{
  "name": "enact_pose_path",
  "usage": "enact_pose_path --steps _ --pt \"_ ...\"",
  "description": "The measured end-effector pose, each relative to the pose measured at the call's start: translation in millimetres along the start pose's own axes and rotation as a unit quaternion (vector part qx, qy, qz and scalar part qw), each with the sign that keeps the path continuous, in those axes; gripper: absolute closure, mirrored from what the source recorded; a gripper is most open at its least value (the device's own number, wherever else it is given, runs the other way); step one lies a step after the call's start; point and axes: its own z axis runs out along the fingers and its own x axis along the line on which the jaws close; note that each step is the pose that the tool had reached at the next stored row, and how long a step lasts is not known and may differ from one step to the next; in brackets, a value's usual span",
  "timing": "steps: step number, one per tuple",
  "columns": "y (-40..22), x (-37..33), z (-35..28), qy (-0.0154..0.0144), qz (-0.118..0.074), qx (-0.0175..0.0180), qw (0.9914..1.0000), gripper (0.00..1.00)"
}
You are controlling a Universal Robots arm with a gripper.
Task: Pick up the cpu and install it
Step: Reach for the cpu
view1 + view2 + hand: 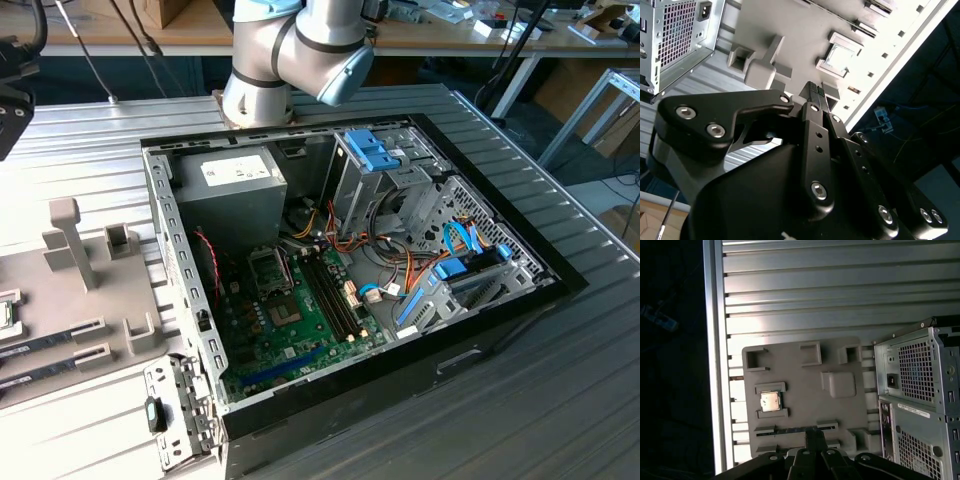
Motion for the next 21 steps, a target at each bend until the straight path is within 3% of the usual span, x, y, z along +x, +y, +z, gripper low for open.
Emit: enact_pose_path --steps 14,21 --pt "-0.9 12.7 2.5 -0.0001 0.000 -0.0001 1.00000 0.89" --pt "-0.9 14.0 9.6 0.0000 0.000 0.0000 1.00000 0.89"
